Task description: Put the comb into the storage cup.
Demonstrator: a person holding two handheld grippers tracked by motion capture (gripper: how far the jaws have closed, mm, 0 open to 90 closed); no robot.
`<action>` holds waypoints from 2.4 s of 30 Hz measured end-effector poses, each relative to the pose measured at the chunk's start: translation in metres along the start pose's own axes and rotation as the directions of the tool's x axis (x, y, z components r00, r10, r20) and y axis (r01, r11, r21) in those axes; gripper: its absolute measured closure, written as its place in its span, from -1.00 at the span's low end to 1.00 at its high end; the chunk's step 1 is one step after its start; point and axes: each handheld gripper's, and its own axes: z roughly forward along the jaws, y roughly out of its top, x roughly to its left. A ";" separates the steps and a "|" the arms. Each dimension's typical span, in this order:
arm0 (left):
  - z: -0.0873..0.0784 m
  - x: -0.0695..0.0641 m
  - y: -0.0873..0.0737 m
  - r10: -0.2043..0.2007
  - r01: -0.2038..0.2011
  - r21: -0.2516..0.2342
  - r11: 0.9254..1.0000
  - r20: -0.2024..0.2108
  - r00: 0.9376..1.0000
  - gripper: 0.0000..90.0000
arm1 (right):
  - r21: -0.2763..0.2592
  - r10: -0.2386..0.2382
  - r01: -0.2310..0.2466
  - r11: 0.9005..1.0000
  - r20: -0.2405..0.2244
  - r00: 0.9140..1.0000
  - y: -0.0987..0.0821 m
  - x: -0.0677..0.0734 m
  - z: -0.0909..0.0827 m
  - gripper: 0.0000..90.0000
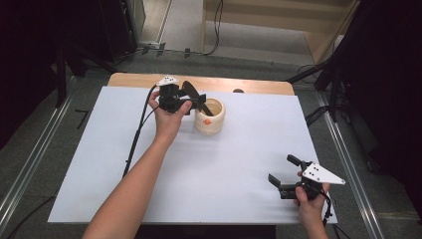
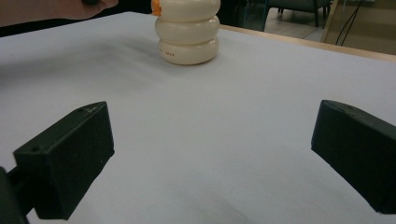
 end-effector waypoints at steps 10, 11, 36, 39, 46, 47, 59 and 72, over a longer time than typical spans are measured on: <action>-0.011 -0.002 -0.004 0.040 -0.040 -0.033 0.999 0.008 0.999 -1.00 | -0.001 -0.002 0.002 1.000 0.001 1.000 0.000 0.000 0.000 -1.00; -0.013 -0.002 -0.004 0.044 -0.044 -0.035 0.998 0.002 0.999 -1.00 | 0.000 -0.002 0.002 1.000 0.000 1.000 0.000 0.000 0.000 -1.00; -0.049 -0.005 -0.011 0.106 -0.107 -0.068 0.992 -0.015 0.994 -1.00 | 0.000 -0.005 0.005 1.000 0.002 1.000 0.000 0.000 0.001 -1.00; -0.053 -0.005 -0.013 0.115 -0.116 -0.067 0.991 -0.016 0.993 -1.00 | 0.000 -0.005 0.005 1.000 0.003 1.000 0.000 0.000 0.001 -1.00; -0.062 -0.008 -0.019 0.131 -0.131 -0.071 0.989 -0.012 0.991 -1.00 | 0.001 -0.005 0.005 1.000 0.005 1.000 0.000 0.001 0.001 -1.00; -0.063 -0.009 -0.020 0.133 -0.133 -0.072 0.988 -0.009 0.991 -1.00 | 0.002 -0.004 0.004 1.000 0.005 1.000 0.000 0.001 0.001 -1.00; -0.082 -0.017 -0.031 0.169 -0.168 -0.082 0.982 -0.003 0.986 -1.00 | 0.001 -0.005 0.005 1.000 0.005 1.000 0.000 0.001 0.001 -1.00; -0.100 -0.022 -0.044 0.198 -0.198 -0.089 0.976 -0.010 0.980 -1.00 | 0.005 -0.008 0.008 1.000 0.007 1.000 0.000 0.002 0.002 -1.00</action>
